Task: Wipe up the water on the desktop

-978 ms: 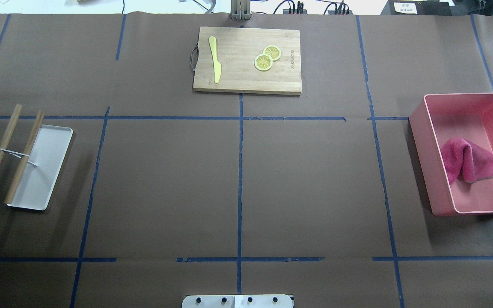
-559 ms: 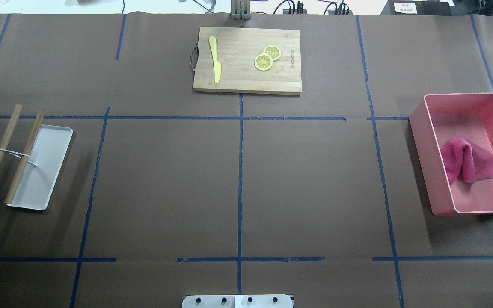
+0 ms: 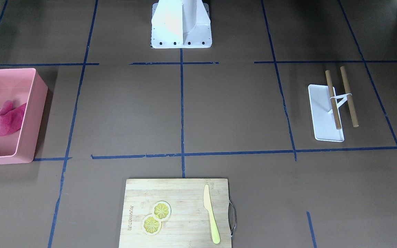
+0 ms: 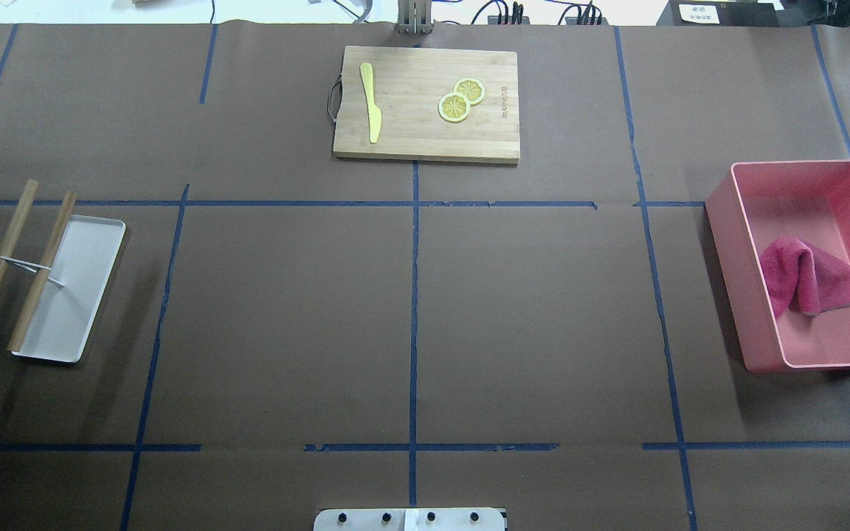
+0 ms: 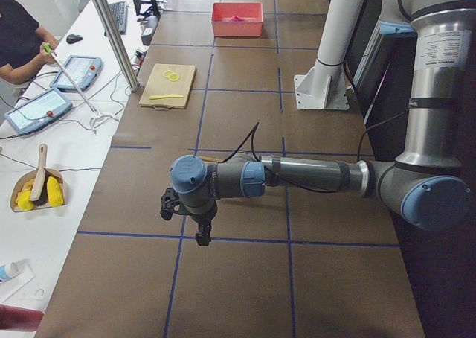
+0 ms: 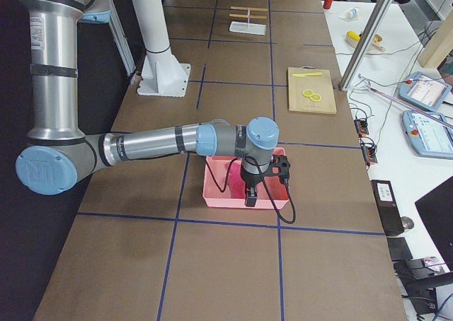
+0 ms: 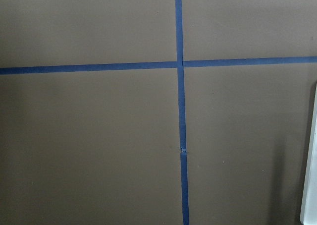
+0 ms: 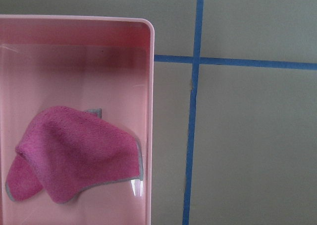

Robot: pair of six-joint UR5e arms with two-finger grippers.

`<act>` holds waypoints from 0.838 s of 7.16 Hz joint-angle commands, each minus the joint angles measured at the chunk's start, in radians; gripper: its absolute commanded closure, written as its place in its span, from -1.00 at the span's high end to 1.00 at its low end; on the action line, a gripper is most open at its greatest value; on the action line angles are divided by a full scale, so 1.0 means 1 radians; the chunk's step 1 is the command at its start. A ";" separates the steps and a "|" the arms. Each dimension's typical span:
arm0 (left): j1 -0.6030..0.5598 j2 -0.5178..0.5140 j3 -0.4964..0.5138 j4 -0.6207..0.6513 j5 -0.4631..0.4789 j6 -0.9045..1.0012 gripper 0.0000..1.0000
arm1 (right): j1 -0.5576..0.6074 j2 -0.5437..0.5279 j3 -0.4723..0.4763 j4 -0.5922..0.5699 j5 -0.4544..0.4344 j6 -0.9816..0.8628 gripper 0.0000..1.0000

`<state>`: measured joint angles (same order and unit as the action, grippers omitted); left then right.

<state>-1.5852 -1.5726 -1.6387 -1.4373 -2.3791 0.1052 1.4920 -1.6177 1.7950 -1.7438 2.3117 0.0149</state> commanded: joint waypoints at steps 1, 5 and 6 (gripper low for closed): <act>0.004 -0.024 0.000 -0.002 -0.002 -0.007 1.00 | 0.001 0.002 -0.014 0.006 0.006 0.002 1.00; 0.004 -0.014 -0.029 -0.020 -0.002 0.004 1.00 | -0.001 0.004 -0.019 0.007 0.006 0.014 1.00; 0.004 -0.009 -0.030 -0.015 -0.005 0.004 1.00 | -0.001 0.004 -0.014 0.007 0.006 0.014 1.00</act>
<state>-1.5822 -1.5849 -1.6652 -1.4565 -2.3828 0.1082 1.4911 -1.6143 1.7775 -1.7367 2.3183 0.0295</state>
